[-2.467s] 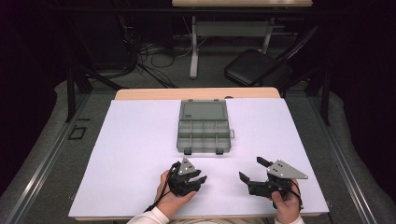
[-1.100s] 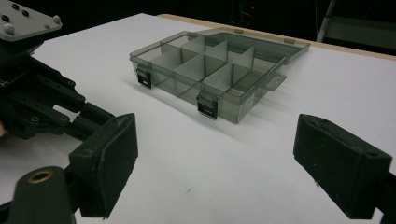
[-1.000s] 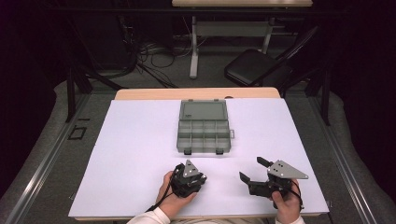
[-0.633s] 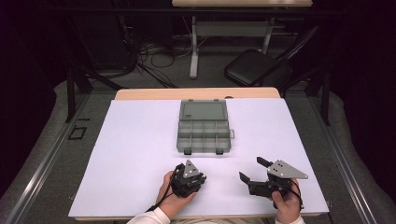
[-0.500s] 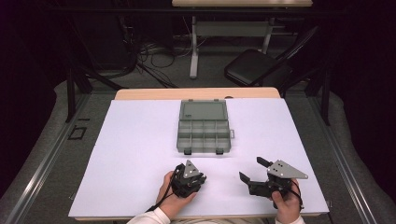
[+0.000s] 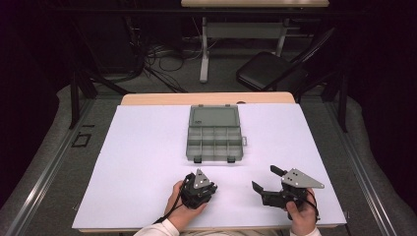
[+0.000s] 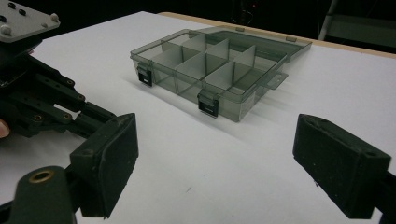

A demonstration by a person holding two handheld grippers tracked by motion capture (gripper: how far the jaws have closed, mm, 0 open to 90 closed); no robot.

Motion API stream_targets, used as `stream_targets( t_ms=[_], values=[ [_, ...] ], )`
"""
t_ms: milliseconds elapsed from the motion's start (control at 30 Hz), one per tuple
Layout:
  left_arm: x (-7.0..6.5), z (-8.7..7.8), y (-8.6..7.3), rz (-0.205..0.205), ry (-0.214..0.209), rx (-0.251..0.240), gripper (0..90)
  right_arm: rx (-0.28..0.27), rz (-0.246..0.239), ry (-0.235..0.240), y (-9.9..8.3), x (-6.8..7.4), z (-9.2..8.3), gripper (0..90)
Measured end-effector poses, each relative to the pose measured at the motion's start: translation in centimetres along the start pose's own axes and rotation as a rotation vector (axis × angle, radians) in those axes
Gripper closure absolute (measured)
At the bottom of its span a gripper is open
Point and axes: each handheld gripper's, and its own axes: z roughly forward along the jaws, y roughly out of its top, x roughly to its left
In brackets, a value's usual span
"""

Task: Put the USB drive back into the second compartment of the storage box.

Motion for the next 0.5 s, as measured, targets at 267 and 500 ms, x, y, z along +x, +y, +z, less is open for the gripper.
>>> stream_targets(
  t_ms=[267, 500],
  values=[
    [0.06, 0.0, 0.0, -0.007, -0.005, -0.002, 79.2, 0.001, -0.001, 0.0, 0.0, 0.0, 0.01, 13.9],
    [0.06, -0.01, 0.0, -0.009, -0.004, -0.001, 79.2, 0.001, -0.001, 0.0, 0.0, 0.0, 0.0, 13.9]
  ],
)
